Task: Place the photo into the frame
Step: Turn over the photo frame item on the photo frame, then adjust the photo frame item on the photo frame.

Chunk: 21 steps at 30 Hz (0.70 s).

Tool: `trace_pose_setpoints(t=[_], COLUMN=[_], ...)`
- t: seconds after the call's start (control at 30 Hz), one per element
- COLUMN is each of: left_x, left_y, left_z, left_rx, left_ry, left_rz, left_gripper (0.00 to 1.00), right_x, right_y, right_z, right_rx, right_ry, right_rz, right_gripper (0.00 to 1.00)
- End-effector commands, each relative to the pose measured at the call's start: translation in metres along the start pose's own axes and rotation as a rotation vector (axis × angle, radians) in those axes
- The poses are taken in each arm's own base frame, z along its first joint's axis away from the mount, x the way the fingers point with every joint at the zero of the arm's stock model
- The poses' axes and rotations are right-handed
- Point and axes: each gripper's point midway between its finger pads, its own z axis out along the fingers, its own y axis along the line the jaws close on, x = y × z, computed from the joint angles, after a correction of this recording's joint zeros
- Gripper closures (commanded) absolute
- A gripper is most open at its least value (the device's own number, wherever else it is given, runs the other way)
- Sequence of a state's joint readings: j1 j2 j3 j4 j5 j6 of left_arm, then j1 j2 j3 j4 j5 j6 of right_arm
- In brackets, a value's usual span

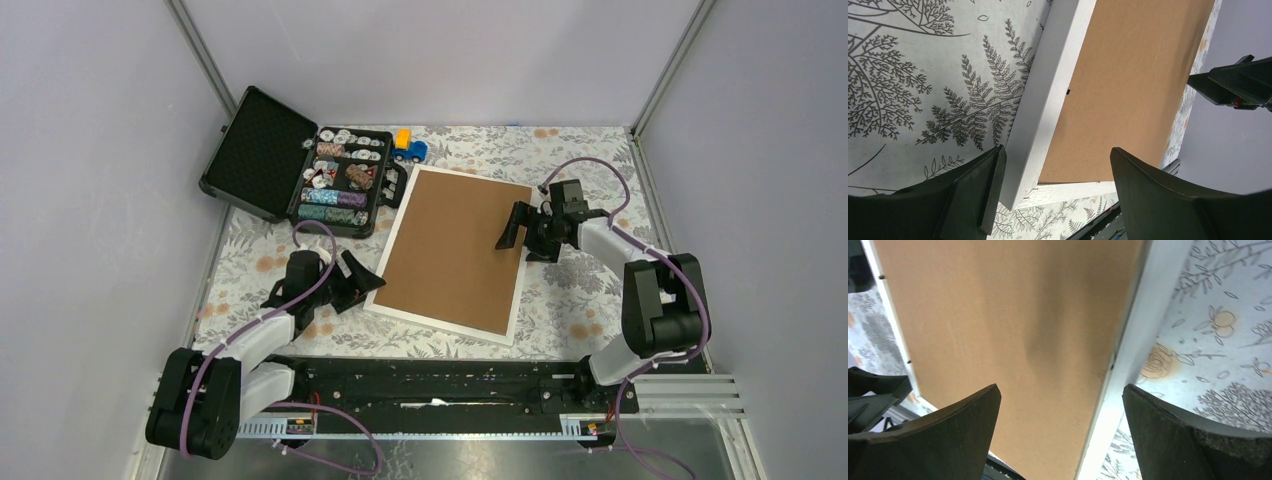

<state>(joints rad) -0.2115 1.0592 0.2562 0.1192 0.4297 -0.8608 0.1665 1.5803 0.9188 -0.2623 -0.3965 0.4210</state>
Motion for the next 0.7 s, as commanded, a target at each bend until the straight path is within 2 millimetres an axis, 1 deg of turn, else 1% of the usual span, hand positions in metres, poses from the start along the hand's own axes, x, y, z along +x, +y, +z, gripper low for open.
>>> trace_pose_setpoints(t=[0.0,0.1,0.2,0.33,0.43,0.53,0.6,0.67], left_x=[-0.018,-0.020,-0.024,-0.029,-0.032,-0.030,-0.027,-0.022], left_y=[-0.020,-0.020,-0.022,-0.026,-0.027,-0.023,-0.021,-0.019], left_z=[-0.003,-0.004,-0.006,-0.009,-0.010,-0.007,-0.004,-0.001], left_rx=[0.039,0.033,0.026,0.020,0.016,0.008,0.009,0.017], left_ry=[-0.052,-0.059,-0.067,-0.081,-0.092,-0.082,-0.063,-0.049], left_rz=[0.060,0.077,0.094,0.113,0.126,0.124,0.113,0.095], left_gripper=[0.18,0.18,0.18,0.17,0.17,0.16,0.17,0.17], right_x=[-0.008,-0.014,-0.021,-0.018,-0.013,-0.012,-0.007,-0.002], right_y=[-0.006,-0.011,-0.020,-0.020,-0.012,-0.002,0.004,0.007], right_z=[-0.024,-0.036,-0.047,-0.052,-0.047,-0.036,-0.027,-0.020], right_rx=[0.097,0.156,0.230,0.229,0.169,0.095,0.039,-0.001], right_ry=[-0.033,-0.057,-0.085,-0.080,-0.067,-0.075,-0.064,-0.048], right_rz=[-0.068,-0.092,-0.119,-0.133,-0.127,-0.095,-0.063,-0.031], right_gripper=[0.00,0.00,0.00,0.00,0.00,0.02,0.08,0.18])
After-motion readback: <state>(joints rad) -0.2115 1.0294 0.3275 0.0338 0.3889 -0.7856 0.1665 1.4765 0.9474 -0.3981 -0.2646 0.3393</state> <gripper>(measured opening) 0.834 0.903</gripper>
